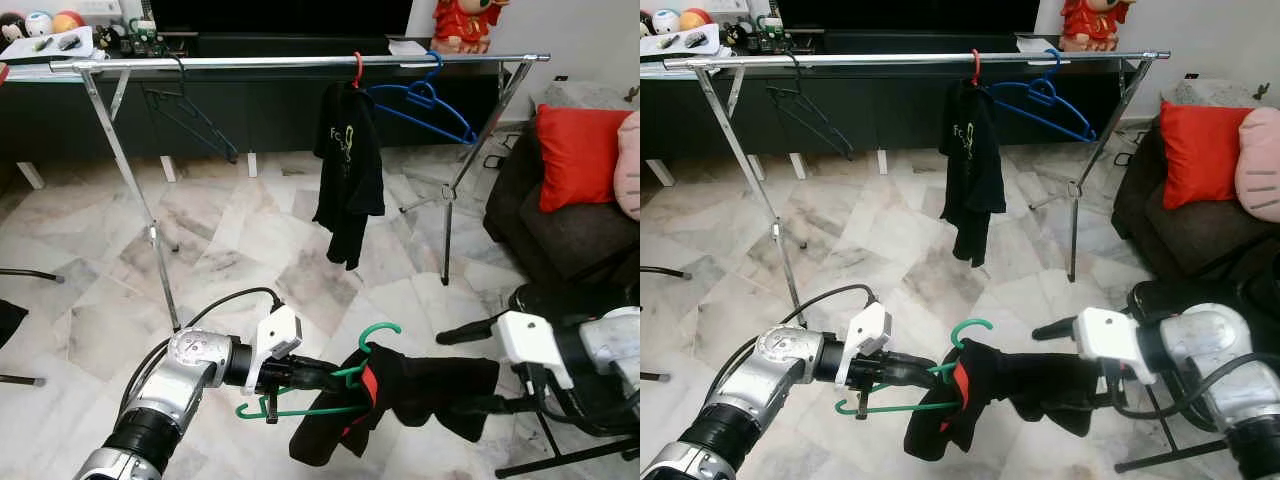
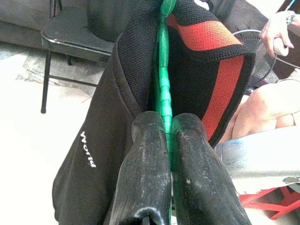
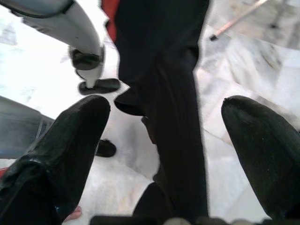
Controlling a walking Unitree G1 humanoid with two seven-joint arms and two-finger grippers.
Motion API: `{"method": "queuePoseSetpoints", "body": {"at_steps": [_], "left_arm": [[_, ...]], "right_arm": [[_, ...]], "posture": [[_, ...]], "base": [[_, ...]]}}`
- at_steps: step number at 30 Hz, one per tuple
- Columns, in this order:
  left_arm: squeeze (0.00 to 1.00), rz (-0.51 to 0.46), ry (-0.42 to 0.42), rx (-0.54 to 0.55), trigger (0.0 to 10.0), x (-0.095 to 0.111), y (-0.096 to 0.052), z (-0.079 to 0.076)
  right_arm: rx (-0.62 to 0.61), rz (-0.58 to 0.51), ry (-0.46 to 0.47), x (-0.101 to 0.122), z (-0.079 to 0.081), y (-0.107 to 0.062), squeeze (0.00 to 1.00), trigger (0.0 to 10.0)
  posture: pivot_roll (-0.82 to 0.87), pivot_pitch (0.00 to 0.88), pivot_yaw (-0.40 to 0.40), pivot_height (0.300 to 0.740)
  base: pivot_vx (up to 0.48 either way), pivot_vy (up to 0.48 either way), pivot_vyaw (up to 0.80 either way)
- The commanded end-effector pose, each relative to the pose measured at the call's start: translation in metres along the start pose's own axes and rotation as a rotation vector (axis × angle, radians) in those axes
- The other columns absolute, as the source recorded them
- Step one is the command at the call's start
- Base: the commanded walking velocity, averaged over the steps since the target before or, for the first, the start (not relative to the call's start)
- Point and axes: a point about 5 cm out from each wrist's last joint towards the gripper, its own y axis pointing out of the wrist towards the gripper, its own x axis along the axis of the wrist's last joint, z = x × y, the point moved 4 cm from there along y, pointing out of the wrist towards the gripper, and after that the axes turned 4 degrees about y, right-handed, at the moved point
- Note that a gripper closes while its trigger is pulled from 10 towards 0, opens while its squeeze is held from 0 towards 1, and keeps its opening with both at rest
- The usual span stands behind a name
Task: Hang hanger
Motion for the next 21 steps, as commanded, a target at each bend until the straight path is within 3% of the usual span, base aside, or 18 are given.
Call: {"method": "queuePoseSetpoints", "body": {"at_steps": [1,10,17,21], "left_arm": [[0.00,-0.024,0.063,-0.040,10.0,0.014,0.007,-0.002],[0.00,-0.034,0.071,-0.033,10.0,0.017,0.009,0.000],[0.00,-0.038,0.071,-0.031,10.0,0.018,0.009,0.000],[0.00,-0.043,0.068,-0.029,10.0,0.019,0.010,0.000]], "right_arm": [[0.034,0.001,-0.007,-0.001,0.003,0.003,0.00,10.0],[0.044,0.032,-0.043,-0.010,0.004,0.022,0.00,10.0],[-0.098,0.051,-0.077,-0.010,-0.018,0.025,0.00,10.0],[-0.084,0.054,-0.068,-0.012,-0.019,0.025,0.00,10.0]], "posture": [[-0.05,0.175,-0.093,0.740],[-0.04,0.173,-0.097,0.740],[-0.04,0.173,-0.098,0.740],[-0.03,0.176,-0.099,0.740]], "base": [[0.000,0.000,0.00],[0.000,0.000,0.00],[0.000,0.000,0.00],[0.000,0.000,0.00]]}}
